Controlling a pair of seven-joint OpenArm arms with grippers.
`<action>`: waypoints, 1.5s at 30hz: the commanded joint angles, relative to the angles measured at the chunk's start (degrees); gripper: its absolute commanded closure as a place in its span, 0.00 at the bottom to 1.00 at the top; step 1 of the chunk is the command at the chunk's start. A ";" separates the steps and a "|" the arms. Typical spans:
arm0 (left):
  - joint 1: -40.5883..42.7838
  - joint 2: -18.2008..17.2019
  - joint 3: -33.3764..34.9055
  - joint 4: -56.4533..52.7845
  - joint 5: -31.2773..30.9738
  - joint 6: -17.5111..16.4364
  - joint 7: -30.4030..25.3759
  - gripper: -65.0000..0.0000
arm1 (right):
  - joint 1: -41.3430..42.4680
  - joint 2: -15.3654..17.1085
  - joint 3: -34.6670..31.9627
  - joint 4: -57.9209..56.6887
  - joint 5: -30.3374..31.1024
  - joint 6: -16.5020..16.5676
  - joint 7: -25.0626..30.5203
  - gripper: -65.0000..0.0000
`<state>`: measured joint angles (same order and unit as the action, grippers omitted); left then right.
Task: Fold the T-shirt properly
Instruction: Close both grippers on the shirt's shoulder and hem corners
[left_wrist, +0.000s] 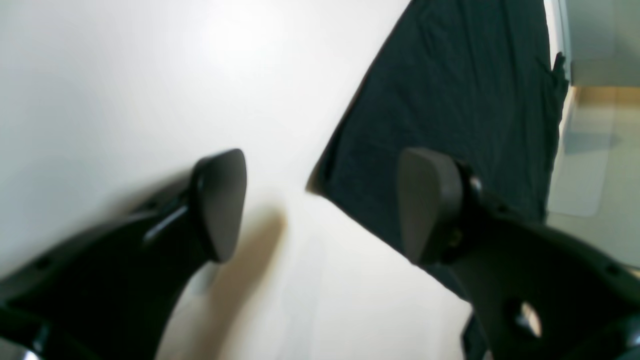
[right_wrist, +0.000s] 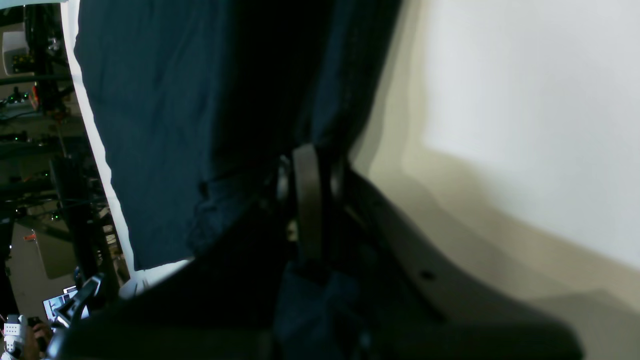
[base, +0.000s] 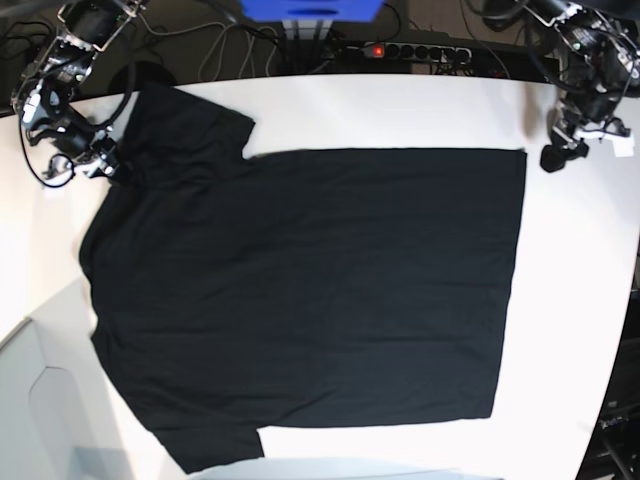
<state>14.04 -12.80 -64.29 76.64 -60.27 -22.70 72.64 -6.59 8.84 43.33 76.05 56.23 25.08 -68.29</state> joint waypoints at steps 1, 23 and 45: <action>-0.28 -0.96 -0.28 0.41 -1.14 -0.20 -0.42 0.29 | 0.22 0.96 0.23 0.74 1.40 0.46 0.47 1.00; -1.52 -0.87 11.24 -6.62 -0.96 0.32 -7.98 0.29 | 0.13 0.96 0.23 0.74 1.40 0.46 0.38 1.00; -2.48 -0.70 15.63 -6.71 -0.96 0.41 -8.07 0.54 | 0.13 0.87 0.05 0.74 1.40 0.46 0.38 1.00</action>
<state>11.53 -13.15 -48.88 69.73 -63.18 -23.20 62.94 -6.72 8.84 43.31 76.05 56.40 25.06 -68.16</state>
